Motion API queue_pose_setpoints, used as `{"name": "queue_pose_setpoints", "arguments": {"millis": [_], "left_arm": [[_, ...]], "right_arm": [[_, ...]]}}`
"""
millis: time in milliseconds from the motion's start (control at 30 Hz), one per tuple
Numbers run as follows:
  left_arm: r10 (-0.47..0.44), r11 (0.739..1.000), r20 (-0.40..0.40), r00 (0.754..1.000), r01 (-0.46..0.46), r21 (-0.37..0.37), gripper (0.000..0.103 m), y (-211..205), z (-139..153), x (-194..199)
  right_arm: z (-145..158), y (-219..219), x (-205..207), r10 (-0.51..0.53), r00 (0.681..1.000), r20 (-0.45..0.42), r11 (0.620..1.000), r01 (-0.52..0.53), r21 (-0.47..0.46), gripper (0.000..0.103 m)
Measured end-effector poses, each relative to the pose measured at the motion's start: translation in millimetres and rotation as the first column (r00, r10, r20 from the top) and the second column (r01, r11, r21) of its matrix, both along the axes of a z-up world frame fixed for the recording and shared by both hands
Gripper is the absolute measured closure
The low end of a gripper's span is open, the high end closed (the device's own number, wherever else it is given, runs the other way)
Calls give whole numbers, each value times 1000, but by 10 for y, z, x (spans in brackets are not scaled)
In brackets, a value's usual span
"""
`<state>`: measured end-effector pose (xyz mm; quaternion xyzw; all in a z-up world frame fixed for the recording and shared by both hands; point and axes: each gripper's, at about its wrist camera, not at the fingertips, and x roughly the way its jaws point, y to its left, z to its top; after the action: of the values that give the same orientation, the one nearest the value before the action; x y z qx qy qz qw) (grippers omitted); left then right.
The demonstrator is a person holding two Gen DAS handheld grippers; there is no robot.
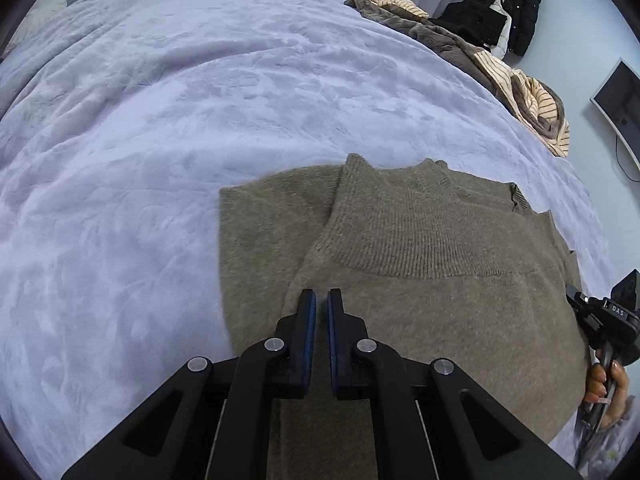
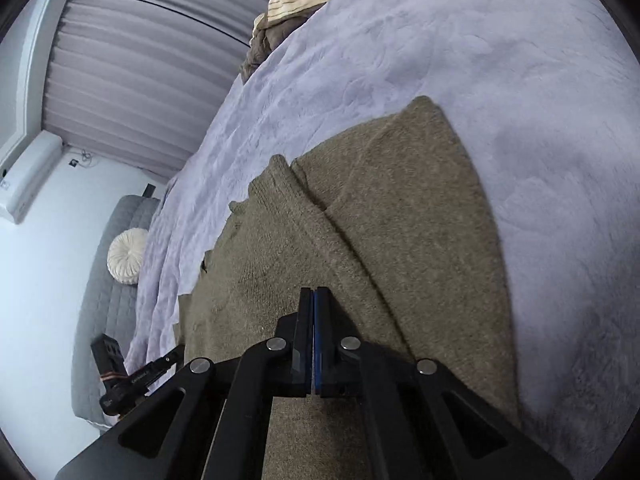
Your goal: Fold small clothes
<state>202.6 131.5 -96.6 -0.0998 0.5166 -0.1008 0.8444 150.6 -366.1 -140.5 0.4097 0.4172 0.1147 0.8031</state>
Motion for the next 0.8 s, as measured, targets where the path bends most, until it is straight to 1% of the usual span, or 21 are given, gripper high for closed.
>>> {"name": "queue_pose_setpoints", "arguments": {"millis": [33, 67, 100, 133, 200, 267, 333, 367, 400, 467, 500, 567, 700, 800], "left_arm": [[8, 1000, 3, 1000, -8, 13, 96, 25, 39, -58], [11, 999, 11, 1000, -12, 31, 96, 45, 88, -143], [-1, 999, 23, 1000, 0, 37, 96, 55, 144, -261], [-14, 999, 30, 999, 13, 32, 96, 61, 180, -364], [-45, 999, 35, 998, 45, 16, 96, 40, 222, -608], [-74, 997, 20, 997, 73, 25, 96, -12, 174, -839], [-76, 995, -20, 997, 77, 63, 96, -55, 30, -997], [-66, 995, -36, 997, 68, 70, 96, -48, -66, -1072], [-49, 998, -33, 998, 51, 43, 96, -16, -126, -1145], [-8, 1000, -14, 1000, 8, -12, 96, 60, -150, -1274], [2, 1000, -17, 1000, -2, -27, 96, 84, -148, -1317], [20, 999, -24, 1000, -21, -43, 96, 121, -135, -1396], [37, 999, -20, 999, -37, -23, 96, 117, -57, -1527], [59, 998, -9, 998, -59, 1, 96, 87, 10, -1614]], "right_arm": [[36, 2, -23, -7, 1000, -11, 1000, 7, -5, 103], [78, 0, -63, -4, 1000, -16, 1000, 4, 3, 100], [119, 14, -109, 10, 1000, -19, 1000, -10, 15, 98], [169, 52, -175, 47, 999, -11, 998, -47, 36, 96], [260, 149, -352, 108, 994, 11, 993, -108, 47, 95], [320, 254, -546, 158, 987, 6, 987, -159, 8, 95], [293, 337, -737, 177, 984, -22, 983, -178, -46, 95], [248, 353, -804, 172, 984, -44, 983, -175, -60, 95], [170, 348, -880, 161, 985, -67, 985, -165, -58, 99], [75, 274, -1011, 129, 989, -69, 991, -130, -8, 99], [44, 227, -1089, 111, 991, -70, 994, -110, 15, 99], [28, 181, -1188, 89, 993, -76, 996, -87, 24, 99], [57, 128, -1351, 64, 995, -78, 998, -63, 18, 99], [173, 207, -1417, 60, 996, -69, 998, -62, -20, 98]]}}
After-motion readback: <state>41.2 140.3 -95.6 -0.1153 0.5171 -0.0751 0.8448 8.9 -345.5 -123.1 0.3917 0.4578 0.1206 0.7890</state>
